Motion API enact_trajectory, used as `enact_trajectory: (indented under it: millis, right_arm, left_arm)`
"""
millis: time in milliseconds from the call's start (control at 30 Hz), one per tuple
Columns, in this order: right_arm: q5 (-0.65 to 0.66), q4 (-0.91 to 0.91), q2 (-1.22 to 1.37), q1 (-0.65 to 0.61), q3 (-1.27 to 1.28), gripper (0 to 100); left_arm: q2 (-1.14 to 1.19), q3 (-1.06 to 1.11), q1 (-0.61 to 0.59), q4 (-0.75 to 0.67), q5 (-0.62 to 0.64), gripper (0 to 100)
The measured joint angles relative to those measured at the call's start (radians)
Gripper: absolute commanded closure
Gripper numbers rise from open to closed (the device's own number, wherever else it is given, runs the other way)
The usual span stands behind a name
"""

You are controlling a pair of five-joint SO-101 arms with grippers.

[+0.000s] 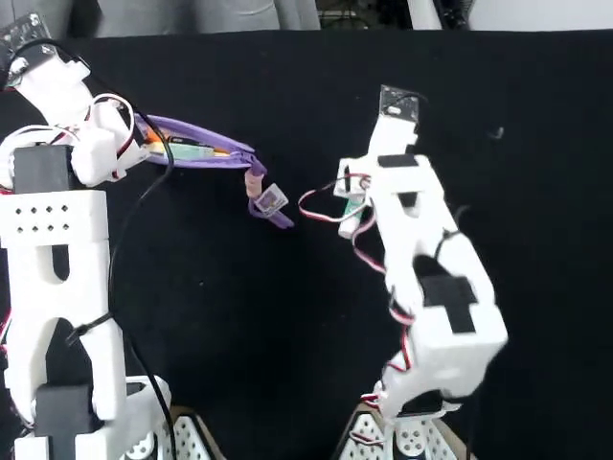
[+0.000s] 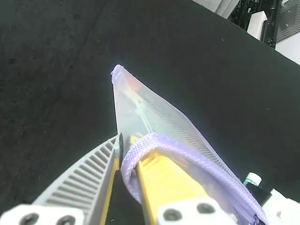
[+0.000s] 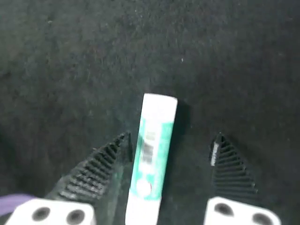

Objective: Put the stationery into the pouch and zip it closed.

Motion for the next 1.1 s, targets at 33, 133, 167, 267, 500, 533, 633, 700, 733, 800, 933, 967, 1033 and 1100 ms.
enact_trajectory:
  millis: [33,133,167,267,500,533,633,700,733,800,933,967,1033,1100]
  right_arm:
    - [-0.002,0.000,0.028,0.000,-0.025,76.7]
    - [-0.002,0.008,0.089,0.000,-0.075,90.3]
    - [-0.002,0.023,0.098,0.005,-0.092,95.2]
    - [-0.002,0.075,0.120,0.017,-0.149,96.9]
    - [-0.002,0.169,0.137,0.057,-0.222,98.8]
    - [-0.002,0.187,0.137,0.063,-0.235,98.8]
    - [-0.002,0.247,0.106,0.074,-0.264,98.8]
    - [-0.002,0.276,0.052,0.074,-0.265,98.8]
    - [-0.002,0.288,0.018,0.074,-0.265,98.8]
    - [-0.002,0.304,-0.057,0.074,-0.265,98.8]
    - [-0.002,0.308,-0.224,0.074,-0.265,98.8]
    - [-0.002,0.308,-0.267,0.074,-0.256,98.8]
    - [-0.002,0.285,-0.354,0.063,-0.215,98.8]
    - [0.005,0.233,-0.436,0.034,-0.147,98.8]
  left_arm:
    - [0.000,0.000,0.000,0.000,0.000,97]
    - [0.000,0.000,0.000,0.000,0.000,97]
    - [0.000,0.000,0.000,0.000,0.000,97]
    - [0.000,0.000,0.000,0.000,0.000,97]
    - [0.000,0.000,0.000,0.000,0.000,97]
    - [0.000,0.000,0.000,0.000,0.000,97]
    - [0.000,0.000,0.031,0.009,0.000,97]
    - [0.000,-0.003,0.068,0.037,0.000,97]
    - [0.000,-0.014,0.084,0.051,0.000,97]
    - [0.000,-0.040,0.109,0.083,0.000,97]
    - [0.000,-0.121,0.135,0.157,0.000,97]
    - [0.000,-0.144,0.140,0.173,0.000,97]
    - [0.000,-0.176,0.153,0.201,0.000,97]
    - [0.000,-0.192,0.178,0.218,-0.020,97]
